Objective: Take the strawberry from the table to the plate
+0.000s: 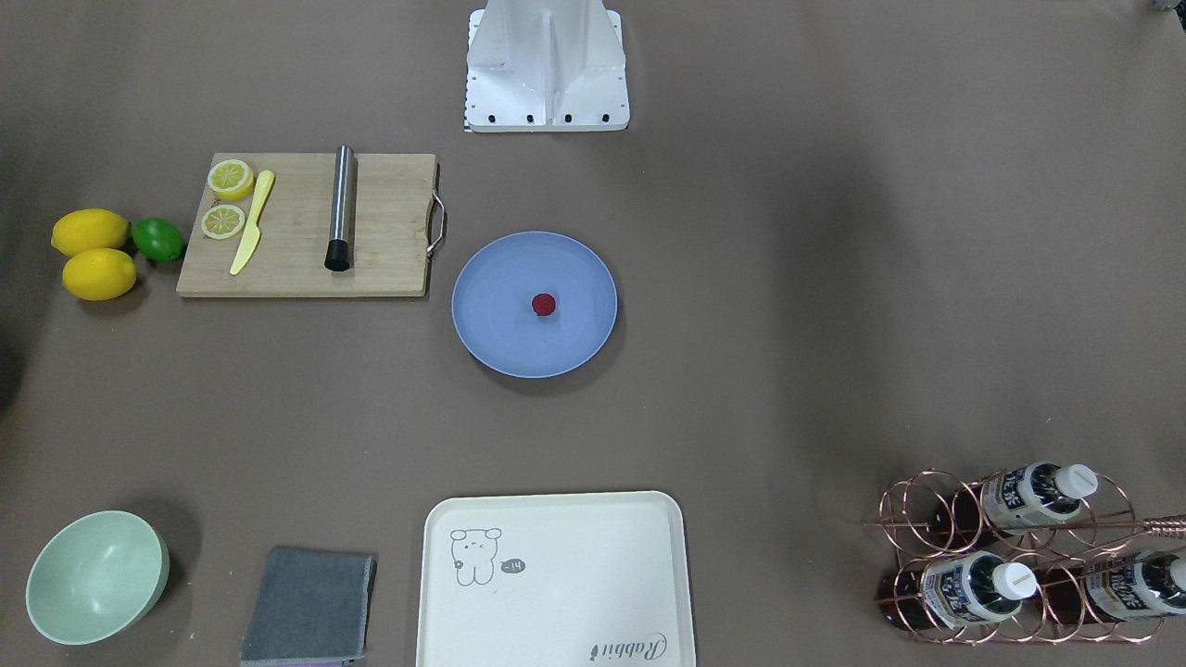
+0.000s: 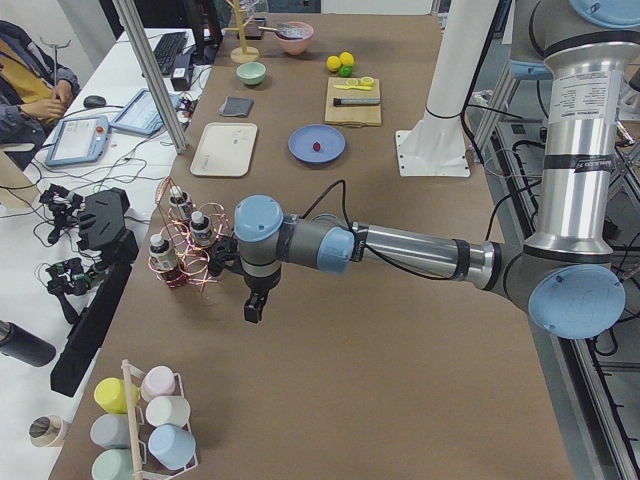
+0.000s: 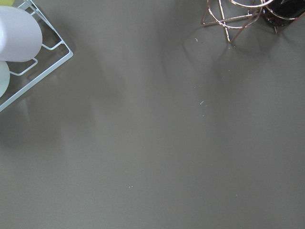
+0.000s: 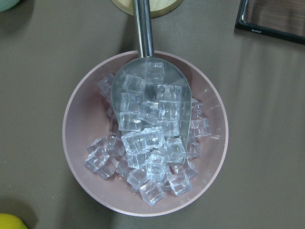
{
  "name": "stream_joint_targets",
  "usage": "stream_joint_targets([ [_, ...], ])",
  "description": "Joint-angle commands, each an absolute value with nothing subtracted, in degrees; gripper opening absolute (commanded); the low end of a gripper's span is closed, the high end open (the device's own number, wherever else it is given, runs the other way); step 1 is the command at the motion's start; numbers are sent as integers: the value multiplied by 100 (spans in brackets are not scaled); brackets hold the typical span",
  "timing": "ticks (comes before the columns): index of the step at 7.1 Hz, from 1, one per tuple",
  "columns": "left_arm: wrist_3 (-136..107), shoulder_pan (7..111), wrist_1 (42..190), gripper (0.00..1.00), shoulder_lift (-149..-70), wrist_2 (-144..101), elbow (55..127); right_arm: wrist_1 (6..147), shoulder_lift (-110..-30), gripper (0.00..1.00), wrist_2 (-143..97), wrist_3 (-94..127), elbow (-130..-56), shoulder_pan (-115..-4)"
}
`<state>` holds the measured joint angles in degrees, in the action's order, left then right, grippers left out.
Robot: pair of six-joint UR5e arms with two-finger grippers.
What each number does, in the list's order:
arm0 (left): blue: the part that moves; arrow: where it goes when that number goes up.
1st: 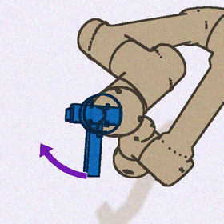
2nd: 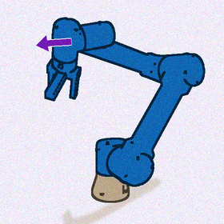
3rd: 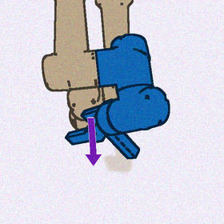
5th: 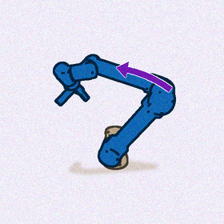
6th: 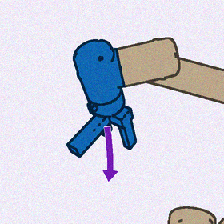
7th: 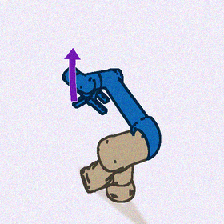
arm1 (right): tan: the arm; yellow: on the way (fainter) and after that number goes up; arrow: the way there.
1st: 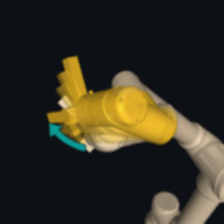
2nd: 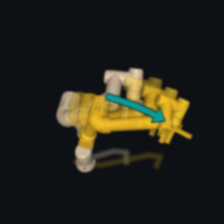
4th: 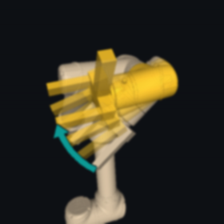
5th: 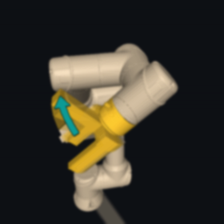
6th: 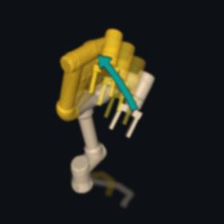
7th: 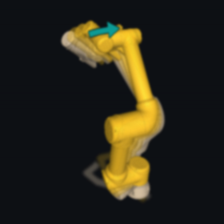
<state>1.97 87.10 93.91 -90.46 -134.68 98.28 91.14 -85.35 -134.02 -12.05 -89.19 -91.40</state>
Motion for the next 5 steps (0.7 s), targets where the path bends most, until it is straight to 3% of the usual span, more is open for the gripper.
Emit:
stream_joint_targets([
  [1,193,8710,9396,97,-9044,-13465,9800,9114,-8525,100,-13395,-1178,-8921,-9141],
  [5,202,8710,9404,97,-9044,-13465,9782,9105,-8508,100,-13403,-1143,-8921,-9141],
])
